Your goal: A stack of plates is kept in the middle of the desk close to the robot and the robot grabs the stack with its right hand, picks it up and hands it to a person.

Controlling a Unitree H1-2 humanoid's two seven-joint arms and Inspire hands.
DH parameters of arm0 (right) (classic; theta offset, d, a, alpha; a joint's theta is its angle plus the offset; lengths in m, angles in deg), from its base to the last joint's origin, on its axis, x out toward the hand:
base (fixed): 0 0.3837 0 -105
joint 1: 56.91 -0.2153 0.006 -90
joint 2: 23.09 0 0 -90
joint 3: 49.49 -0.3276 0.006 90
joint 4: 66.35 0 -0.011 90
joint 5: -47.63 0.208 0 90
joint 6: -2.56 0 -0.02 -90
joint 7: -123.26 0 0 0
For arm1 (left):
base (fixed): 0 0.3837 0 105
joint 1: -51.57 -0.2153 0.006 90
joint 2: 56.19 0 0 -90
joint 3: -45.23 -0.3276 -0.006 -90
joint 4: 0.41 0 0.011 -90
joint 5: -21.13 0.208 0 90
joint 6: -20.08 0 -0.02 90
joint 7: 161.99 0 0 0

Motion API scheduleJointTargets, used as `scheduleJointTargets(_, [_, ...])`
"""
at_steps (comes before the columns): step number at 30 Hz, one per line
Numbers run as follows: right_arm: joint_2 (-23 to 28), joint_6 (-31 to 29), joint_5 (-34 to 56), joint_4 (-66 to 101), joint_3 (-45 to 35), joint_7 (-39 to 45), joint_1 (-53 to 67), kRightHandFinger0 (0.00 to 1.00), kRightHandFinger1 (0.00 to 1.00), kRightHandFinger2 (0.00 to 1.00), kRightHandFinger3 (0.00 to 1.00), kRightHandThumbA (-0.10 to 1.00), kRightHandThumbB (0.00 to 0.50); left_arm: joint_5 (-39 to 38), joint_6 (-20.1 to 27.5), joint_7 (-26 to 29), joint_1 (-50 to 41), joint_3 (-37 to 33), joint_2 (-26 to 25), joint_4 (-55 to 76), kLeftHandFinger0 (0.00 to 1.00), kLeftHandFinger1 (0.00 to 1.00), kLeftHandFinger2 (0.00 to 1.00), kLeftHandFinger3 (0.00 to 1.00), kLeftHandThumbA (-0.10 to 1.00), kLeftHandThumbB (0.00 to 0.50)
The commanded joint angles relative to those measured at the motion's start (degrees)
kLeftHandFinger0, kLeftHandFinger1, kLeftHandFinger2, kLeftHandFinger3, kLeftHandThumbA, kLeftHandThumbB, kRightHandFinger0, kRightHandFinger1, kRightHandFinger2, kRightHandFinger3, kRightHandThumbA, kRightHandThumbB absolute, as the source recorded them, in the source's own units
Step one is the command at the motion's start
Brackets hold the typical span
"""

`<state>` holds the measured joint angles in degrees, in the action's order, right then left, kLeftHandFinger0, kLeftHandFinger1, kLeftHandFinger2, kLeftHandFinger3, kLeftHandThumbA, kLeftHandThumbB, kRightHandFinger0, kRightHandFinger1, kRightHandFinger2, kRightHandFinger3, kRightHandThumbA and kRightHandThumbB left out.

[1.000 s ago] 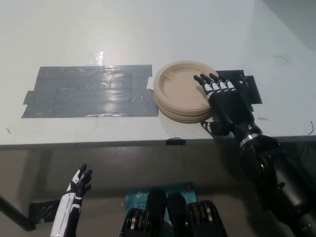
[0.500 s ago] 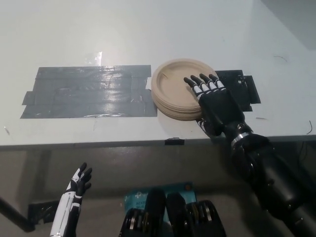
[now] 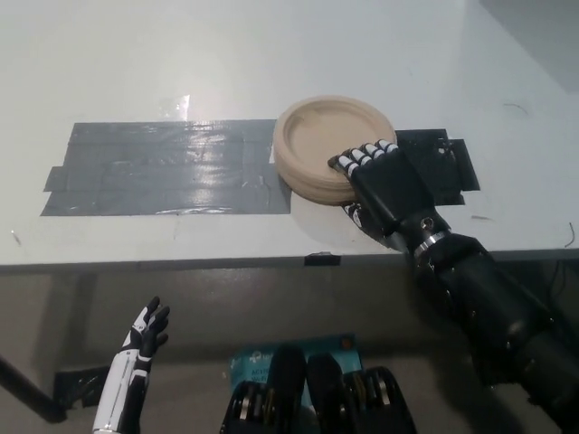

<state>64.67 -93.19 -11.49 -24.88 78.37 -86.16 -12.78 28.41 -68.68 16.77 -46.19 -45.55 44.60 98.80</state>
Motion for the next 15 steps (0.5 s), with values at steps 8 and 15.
scheduleJointTargets(8, [1.1,-10.1,-5.0,-6.8,4.7,-32.3,-3.5,0.0,0.0,0.0,0.0,-0.1,0.296,0.0,0.7,0.0,1.0,0.0,-0.3,3.0,1.0,1.0,1.0,1.0,1.0,0.0])
scheduleJointTargets(15, [5.2,-9.1,-4.6,9.9,1.2,-29.4,-2.5,0.0,0.0,0.09,0.42,-0.1,0.273,-0.6,0.4,-0.3,1.8,0.3,-0.6,2.7,1.0,1.0,1.0,1.0,1.0,0.0])
